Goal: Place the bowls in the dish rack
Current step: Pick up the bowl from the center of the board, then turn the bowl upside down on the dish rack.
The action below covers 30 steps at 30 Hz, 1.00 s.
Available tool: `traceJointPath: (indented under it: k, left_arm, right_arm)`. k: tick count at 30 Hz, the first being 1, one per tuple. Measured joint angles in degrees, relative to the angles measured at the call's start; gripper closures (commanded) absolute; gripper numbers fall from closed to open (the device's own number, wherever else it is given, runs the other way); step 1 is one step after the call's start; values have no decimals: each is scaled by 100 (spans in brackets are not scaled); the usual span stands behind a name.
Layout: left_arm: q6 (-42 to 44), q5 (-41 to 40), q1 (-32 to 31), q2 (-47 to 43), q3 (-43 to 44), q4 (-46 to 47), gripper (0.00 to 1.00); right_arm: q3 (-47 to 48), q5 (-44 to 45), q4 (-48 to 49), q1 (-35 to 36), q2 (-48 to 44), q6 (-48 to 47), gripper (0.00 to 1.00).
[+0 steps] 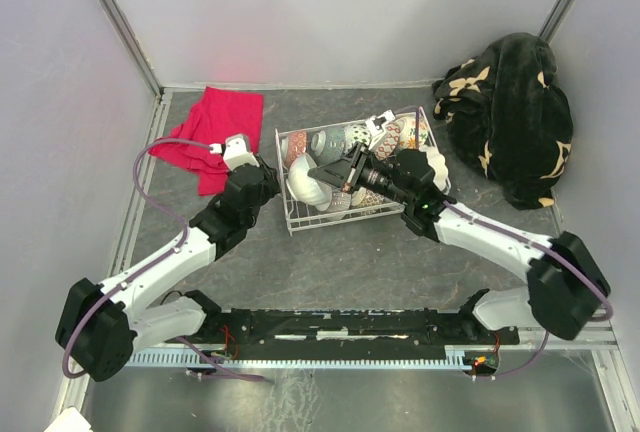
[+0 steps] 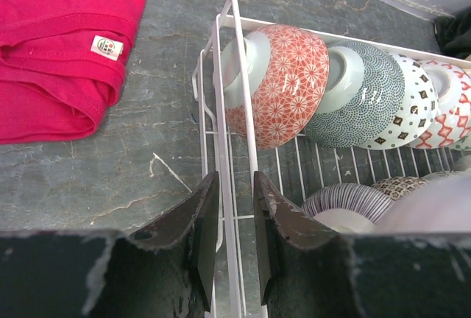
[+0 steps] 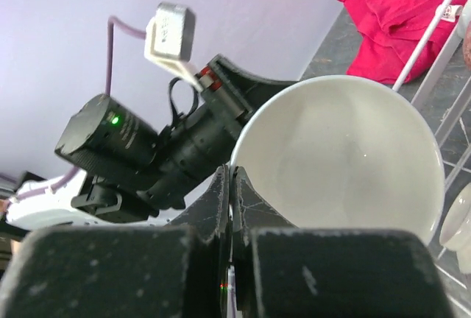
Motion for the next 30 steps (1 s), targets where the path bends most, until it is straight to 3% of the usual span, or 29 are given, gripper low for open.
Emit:
traceJointPath:
  k: [8,12,30]
  left_arm:
    - [0,-164,0,-341,-197,7,70]
    - [0,-256,0,-413,-247,7,71]
    - [0,-289,0,-345,-247,9,71]
  right_arm:
    - [-612,-247,2820,-415,1429,1349,98]
    - [-671,-262,3650,-428,1891,1716,98]
    - [-1237,107,4400,-282,1923,1832,98]
